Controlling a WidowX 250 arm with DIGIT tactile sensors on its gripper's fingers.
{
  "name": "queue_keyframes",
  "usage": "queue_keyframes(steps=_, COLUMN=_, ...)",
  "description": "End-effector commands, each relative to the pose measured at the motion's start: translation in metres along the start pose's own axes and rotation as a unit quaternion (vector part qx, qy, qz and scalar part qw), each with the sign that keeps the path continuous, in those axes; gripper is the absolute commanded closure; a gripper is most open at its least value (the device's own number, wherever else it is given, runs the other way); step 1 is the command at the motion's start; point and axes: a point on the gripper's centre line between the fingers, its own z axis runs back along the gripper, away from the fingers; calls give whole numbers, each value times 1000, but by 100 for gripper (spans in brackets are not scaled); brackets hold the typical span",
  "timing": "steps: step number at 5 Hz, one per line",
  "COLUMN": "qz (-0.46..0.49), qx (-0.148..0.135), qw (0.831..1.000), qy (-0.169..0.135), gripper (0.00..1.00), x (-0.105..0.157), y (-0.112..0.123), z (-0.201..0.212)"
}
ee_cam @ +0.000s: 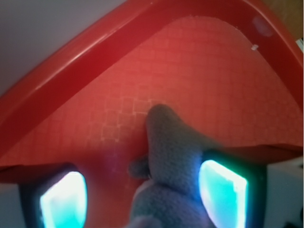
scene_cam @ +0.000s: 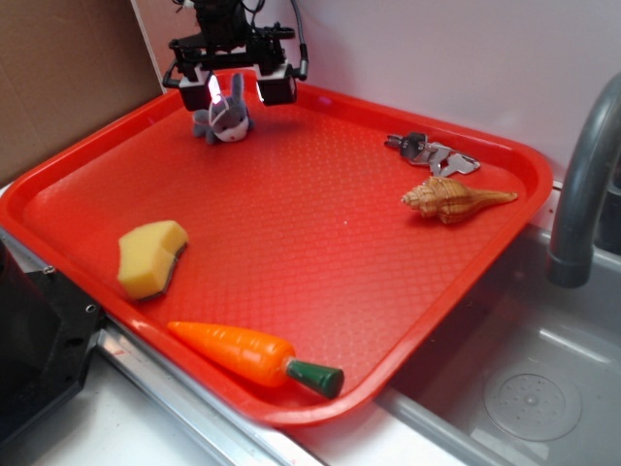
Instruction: Grab the gray animal.
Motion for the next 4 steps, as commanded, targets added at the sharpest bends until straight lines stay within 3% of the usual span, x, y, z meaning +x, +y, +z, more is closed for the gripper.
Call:
queue_keyframes(steps=1, qz=-15, qx=22, qw=1000, qy=-1, gripper=0, x=-3, y=5, z=-18)
queue_keyframes(steps=2, qz=-37, qx=37, qw=999, qy=-12, gripper=29, x=-3, y=8, z=-19)
queue_keyframes(steps=3, qz=-31, qx=36, qw=999, qy=-18, gripper=100, x=-3, y=9, z=-16)
queue_keyframes(steps=4, qz=-30, qx=31, qw=999, qy=-24, gripper=100, x=-2, y=11, z=-10)
